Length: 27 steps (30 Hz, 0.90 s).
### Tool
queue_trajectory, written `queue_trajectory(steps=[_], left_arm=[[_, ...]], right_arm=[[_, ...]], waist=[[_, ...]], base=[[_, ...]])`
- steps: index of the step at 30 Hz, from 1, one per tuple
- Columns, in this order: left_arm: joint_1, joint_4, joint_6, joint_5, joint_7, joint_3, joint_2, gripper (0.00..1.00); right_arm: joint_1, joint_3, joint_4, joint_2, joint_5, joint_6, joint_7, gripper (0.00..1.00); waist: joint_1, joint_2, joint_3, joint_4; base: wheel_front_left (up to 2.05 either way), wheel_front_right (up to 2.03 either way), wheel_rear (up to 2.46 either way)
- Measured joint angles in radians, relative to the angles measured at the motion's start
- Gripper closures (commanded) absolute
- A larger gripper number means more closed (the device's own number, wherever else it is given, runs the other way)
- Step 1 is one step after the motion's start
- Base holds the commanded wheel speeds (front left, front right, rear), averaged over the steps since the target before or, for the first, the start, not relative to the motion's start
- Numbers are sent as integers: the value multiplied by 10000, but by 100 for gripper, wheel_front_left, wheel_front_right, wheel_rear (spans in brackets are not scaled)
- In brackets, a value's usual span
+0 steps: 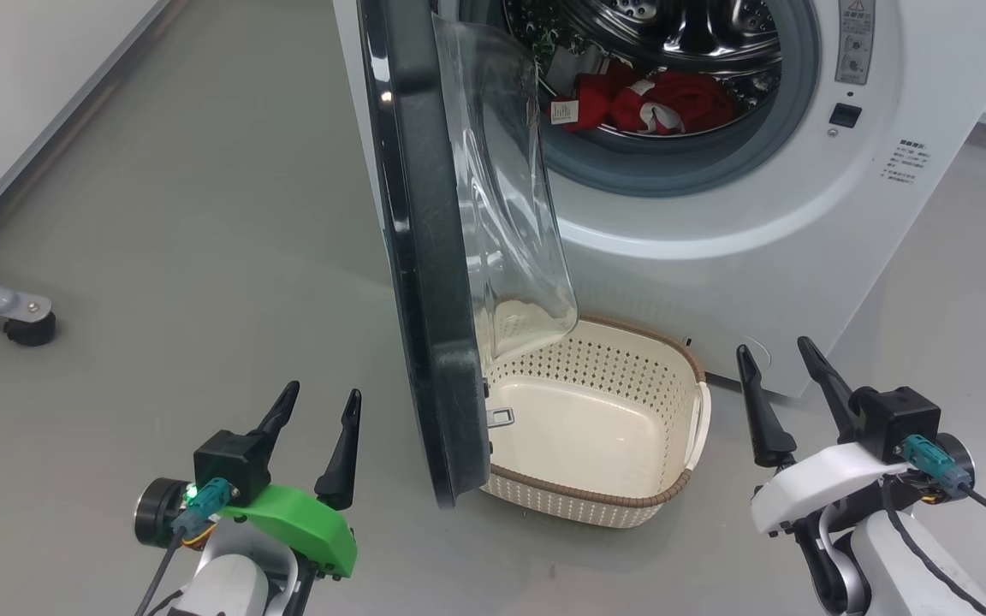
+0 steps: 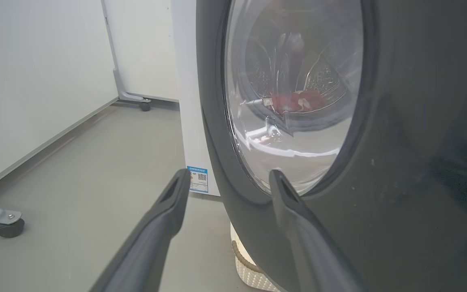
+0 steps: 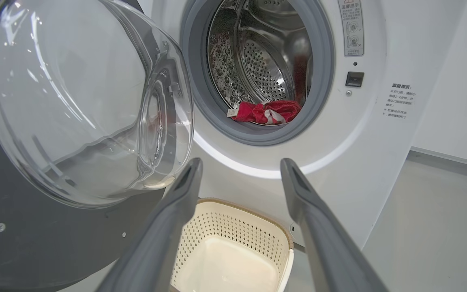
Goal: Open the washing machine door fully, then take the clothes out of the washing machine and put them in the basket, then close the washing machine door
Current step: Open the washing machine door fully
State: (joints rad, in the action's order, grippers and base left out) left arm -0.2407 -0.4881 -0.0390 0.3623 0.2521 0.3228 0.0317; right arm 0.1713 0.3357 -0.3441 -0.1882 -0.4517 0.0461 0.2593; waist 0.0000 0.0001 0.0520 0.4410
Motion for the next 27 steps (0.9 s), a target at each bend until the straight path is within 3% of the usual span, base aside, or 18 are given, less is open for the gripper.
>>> queue_trajectory(steps=[19, 20, 21, 23, 24, 27], left_arm=[[2, -104, 0, 0, 0, 8, 0, 0], [3, -121, 0, 0, 0, 10, 0, 7], [4, -136, 0, 0, 0, 13, 0, 58], [5, -150, 0, 2, 0, 19, 0, 93], [5, -151, 0, 2, 0, 19, 0, 100], [5, -155, 0, 2, 0, 21, 0, 100]], right_arm=[[-215, -464, -23, 322, 456, -92, 0, 0], [-215, -489, -23, 330, 485, -98, 0, 0], [-215, -516, -23, 336, 499, -100, 0, 0], [-217, -577, -25, 345, 535, -146, 0, 0], [-217, -606, -31, 347, 587, -180, 0, 0], [-221, -679, -38, 374, 685, -188, 0, 0]], waist=[[0, 0, 16, -4], [0, 0, 14, -1], [0, 0, 13, 1], [0, 0, 14, 8], [0, 0, 16, 12], [0, 0, 23, 28]], base=[[0, 0, 0], [0, 0, 0], [0, 0, 0], [0, 0, 0], [0, 0, 0], [0, 0, 0]])
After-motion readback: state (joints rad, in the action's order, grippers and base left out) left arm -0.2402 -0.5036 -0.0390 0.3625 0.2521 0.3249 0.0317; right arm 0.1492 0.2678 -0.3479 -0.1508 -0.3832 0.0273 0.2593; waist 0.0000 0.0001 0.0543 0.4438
